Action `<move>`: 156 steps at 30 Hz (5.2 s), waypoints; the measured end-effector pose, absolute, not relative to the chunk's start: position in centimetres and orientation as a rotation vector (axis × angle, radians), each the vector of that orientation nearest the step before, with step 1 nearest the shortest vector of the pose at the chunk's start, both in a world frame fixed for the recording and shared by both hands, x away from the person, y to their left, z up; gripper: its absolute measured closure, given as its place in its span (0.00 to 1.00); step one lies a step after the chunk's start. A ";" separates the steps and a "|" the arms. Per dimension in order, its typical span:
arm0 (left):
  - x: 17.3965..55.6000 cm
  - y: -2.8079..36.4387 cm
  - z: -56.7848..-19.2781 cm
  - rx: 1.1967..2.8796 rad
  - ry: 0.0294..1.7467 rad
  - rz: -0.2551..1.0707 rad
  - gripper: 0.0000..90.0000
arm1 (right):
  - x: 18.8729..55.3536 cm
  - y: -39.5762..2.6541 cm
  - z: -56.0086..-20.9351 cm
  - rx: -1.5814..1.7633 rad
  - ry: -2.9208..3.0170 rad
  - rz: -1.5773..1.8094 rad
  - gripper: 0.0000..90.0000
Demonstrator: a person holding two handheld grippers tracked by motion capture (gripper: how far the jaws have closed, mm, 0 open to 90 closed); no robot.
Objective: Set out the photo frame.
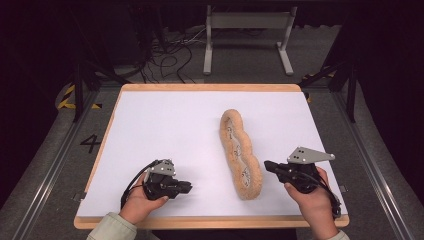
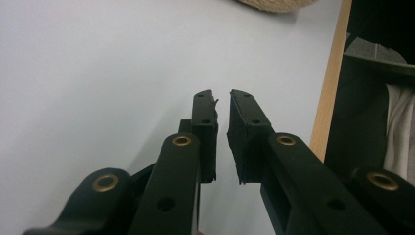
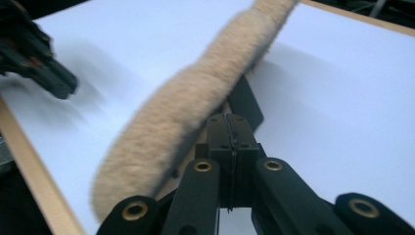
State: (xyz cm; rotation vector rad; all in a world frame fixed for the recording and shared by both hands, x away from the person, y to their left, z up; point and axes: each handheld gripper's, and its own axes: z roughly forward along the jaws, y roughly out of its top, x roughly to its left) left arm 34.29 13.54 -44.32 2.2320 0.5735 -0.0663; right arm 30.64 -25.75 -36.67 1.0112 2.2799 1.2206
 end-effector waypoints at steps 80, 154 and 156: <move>37.8 13.5 -42.4 2.102 0.841 0.218 0.59 | 26.0 -28.4 -38.2 1.055 2.201 1.158 0.85; 47.8 7.7 -43.6 2.002 0.847 0.134 0.75 | 27.3 -28.7 -41.8 1.353 2.206 1.119 0.74; 47.4 7.8 -43.2 2.020 0.842 0.156 0.74 | 27.4 -28.7 -41.4 1.339 2.200 1.122 0.74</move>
